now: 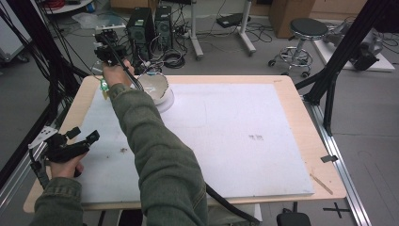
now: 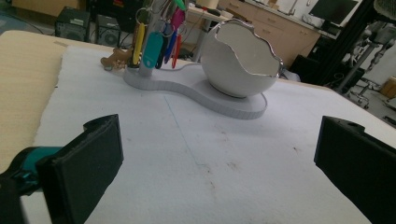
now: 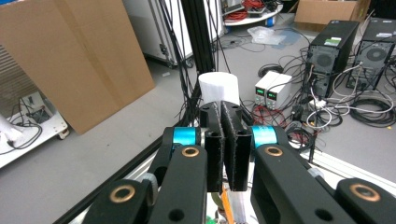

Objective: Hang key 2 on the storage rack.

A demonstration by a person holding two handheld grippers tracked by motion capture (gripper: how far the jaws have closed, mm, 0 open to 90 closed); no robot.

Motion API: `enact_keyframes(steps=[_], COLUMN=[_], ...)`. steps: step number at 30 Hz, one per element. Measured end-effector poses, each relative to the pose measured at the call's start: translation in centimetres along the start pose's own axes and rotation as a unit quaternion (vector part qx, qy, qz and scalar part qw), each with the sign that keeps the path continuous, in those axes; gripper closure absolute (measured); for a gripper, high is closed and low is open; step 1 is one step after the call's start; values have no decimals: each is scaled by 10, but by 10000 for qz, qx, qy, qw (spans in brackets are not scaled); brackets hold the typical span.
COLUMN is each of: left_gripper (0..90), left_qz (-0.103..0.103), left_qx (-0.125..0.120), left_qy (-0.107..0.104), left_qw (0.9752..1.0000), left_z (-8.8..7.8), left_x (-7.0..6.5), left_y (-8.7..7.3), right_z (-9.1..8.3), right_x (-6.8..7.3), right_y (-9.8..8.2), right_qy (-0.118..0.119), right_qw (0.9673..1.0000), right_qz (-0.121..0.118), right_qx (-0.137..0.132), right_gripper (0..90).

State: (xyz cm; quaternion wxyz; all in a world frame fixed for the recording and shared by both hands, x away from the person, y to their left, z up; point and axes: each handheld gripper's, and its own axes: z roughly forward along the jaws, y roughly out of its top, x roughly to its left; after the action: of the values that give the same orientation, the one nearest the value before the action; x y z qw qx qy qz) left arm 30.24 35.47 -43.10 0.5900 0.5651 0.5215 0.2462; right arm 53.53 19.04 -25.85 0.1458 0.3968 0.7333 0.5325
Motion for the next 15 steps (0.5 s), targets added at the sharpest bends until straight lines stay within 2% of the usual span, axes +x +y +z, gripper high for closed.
enact_keyframes(steps=[2,4,5,8,13,15], left_gripper=[17,17,17,17,17,17], left_qz=[-13,16,26,35,29,44], left_qx=[-1,24,25,44,35,31], left_qy=[-7,-16,-16,-11,1,16], left_qw=[10000,10000,10000,10000,10000,10000], left_z=[0,0,1,0,1,1], left_x=[0,-1,-1,-1,-1,-1], left_y=[0,0,0,0,0,0], right_z=[-2,-3,-4,-7,-14,-15], right_x=[-3,-7,-9,-15,-24,-29], right_y=[0,0,0,-1,-2,-2], right_qy=[127,216,254,217,229,262], right_qw=[9999,9997,9993,9994,9992,9991], right_qz=[51,35,107,175,265,220], right_qx=[54,133,236,224,183,257], right_gripper=[829,714,684,590,322,150])
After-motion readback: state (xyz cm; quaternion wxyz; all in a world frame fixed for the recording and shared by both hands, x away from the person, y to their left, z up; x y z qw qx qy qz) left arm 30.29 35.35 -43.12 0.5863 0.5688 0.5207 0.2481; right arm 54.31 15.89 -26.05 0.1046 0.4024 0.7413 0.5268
